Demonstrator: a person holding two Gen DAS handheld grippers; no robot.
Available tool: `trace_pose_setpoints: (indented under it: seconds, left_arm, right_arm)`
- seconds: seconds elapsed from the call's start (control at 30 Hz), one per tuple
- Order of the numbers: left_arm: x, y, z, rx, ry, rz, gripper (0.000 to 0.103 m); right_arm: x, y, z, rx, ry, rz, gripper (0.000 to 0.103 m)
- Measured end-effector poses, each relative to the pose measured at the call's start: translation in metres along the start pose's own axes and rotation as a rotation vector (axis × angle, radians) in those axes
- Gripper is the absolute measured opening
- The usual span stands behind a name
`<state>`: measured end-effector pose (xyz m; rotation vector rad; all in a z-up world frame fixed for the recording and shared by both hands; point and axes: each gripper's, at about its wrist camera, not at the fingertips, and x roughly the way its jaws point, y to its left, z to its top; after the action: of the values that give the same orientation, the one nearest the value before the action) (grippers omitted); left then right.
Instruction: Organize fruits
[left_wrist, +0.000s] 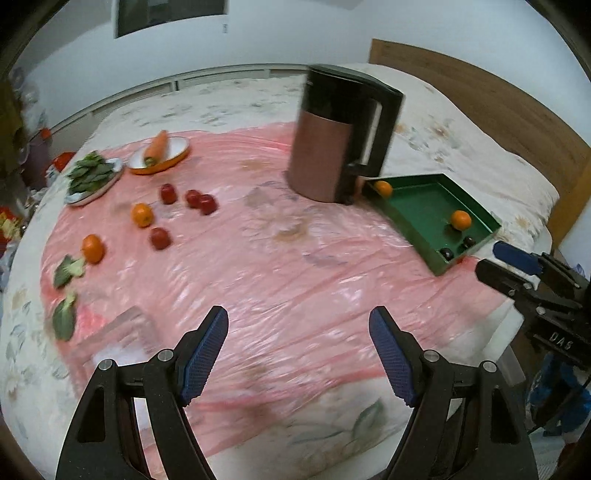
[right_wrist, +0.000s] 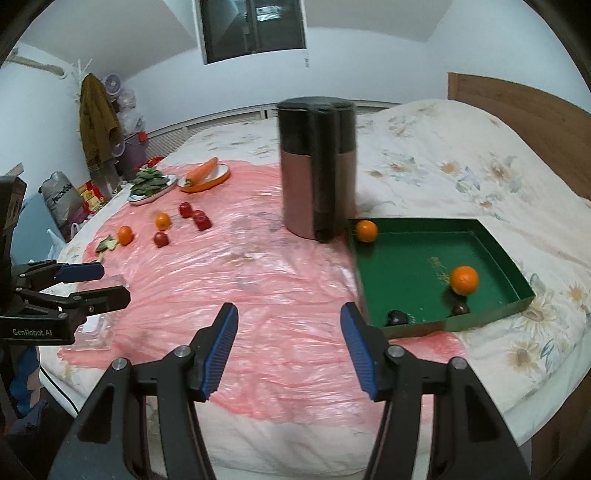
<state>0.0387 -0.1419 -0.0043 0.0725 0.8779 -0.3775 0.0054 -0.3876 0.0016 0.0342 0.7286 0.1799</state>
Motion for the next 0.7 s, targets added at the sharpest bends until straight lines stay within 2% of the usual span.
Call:
trace_pose_setpoints:
  seconds: [0.43,0.7]
  left_arm:
    - [-0.049,0.089,-0.049,-0.125,-0.084,0.096,0.074]
    - [-0.056,0.144,-0.081,-0.249,-0.072,0.194,0.074]
  right_arm:
    - [-0.009,0.070,-0.002,-0.064,0.018,0.039,0.087]
    - [0.012,0.104,-0.011,-0.107,0.064,0.090,0.087]
